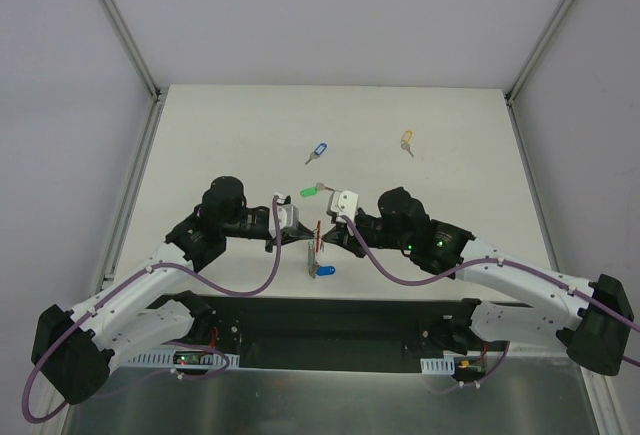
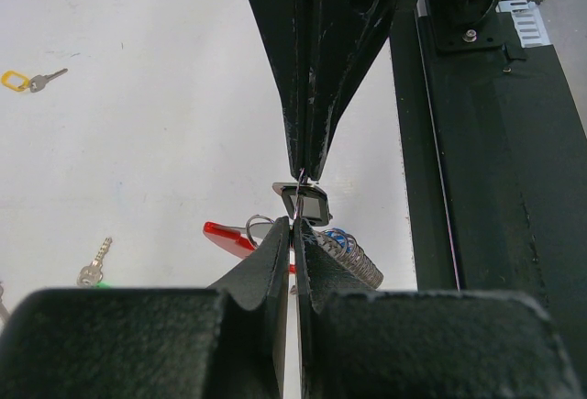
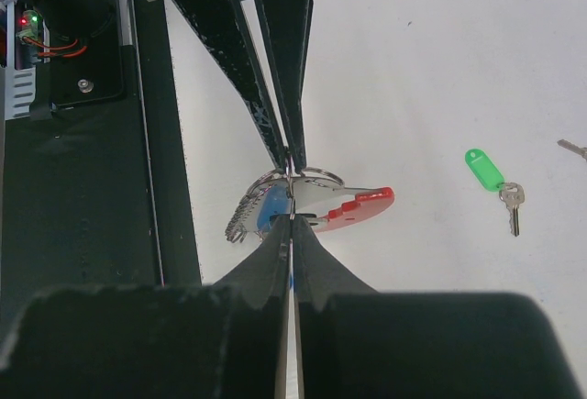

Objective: Put the keys on the keyring

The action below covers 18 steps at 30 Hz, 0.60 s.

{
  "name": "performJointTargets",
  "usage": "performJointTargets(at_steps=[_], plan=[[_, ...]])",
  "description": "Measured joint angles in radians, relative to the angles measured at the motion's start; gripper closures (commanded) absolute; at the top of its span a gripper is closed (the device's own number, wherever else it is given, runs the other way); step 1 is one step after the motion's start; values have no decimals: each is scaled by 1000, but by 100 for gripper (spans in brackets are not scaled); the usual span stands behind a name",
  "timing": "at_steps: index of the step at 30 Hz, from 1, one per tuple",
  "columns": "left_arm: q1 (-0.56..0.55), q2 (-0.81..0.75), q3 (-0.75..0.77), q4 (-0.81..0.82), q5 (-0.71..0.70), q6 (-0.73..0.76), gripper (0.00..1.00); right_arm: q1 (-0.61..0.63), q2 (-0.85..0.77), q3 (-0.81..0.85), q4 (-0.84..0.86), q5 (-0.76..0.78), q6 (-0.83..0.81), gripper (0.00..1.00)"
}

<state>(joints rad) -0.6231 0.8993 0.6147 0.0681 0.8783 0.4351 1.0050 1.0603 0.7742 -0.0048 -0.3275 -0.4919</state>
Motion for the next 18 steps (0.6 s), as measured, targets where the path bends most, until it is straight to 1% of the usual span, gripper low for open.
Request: performJointTargets(at_steps=[18], plan=[[-6, -11, 0, 3, -42, 0, 100, 2, 0, 0, -1, -3, 0, 99]])
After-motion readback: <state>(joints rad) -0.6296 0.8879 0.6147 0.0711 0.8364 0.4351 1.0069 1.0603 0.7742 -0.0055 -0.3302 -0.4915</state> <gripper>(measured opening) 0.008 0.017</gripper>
